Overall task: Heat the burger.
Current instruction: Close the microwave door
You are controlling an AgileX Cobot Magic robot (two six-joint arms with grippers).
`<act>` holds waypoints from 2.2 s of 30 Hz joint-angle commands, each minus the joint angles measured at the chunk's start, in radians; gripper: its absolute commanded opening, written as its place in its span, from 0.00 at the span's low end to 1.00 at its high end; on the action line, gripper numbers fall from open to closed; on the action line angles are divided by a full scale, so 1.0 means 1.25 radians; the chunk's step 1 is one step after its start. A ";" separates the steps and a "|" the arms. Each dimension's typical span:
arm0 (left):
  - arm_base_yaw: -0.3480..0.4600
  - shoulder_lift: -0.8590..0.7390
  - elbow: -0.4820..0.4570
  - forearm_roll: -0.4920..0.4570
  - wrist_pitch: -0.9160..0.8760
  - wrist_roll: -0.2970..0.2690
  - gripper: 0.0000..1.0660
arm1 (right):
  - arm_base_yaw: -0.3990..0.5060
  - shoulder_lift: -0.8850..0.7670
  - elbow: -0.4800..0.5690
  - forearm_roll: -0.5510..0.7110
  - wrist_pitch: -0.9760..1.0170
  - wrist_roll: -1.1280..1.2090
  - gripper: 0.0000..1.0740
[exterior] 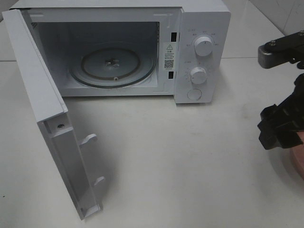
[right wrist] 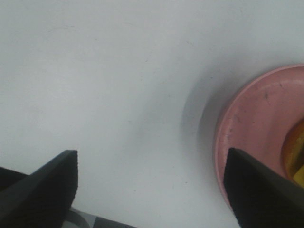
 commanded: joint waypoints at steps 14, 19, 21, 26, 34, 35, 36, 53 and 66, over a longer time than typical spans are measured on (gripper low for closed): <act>0.000 -0.017 0.002 -0.002 -0.007 -0.001 0.95 | 0.005 -0.228 0.032 0.115 0.106 -0.098 0.71; 0.000 -0.017 0.002 -0.002 -0.007 -0.001 0.95 | 0.005 -0.303 0.082 0.114 0.096 -0.102 0.71; 0.000 -0.017 0.002 -0.002 -0.007 -0.001 0.95 | 0.005 -0.353 0.108 0.114 0.094 -0.106 0.71; 0.000 -0.017 0.002 -0.002 -0.007 -0.001 0.95 | -0.001 -0.477 0.162 0.110 0.094 -0.108 0.71; 0.000 -0.017 0.002 -0.002 -0.007 -0.001 0.95 | -0.122 -0.653 0.204 0.111 0.102 -0.108 0.71; 0.000 -0.017 0.002 -0.002 -0.007 -0.001 0.95 | -0.122 -0.653 0.204 0.111 0.102 -0.108 0.71; 0.000 -0.017 0.002 -0.002 -0.007 -0.001 0.95 | -0.144 -0.683 0.206 0.113 0.106 -0.108 0.71; 0.000 -0.017 0.002 -0.002 -0.007 -0.001 0.95 | -0.278 -0.910 0.222 0.117 0.128 -0.109 0.71; 0.000 -0.016 0.002 -0.002 -0.007 -0.001 0.95 | -0.307 -0.984 0.222 0.117 0.127 -0.114 0.71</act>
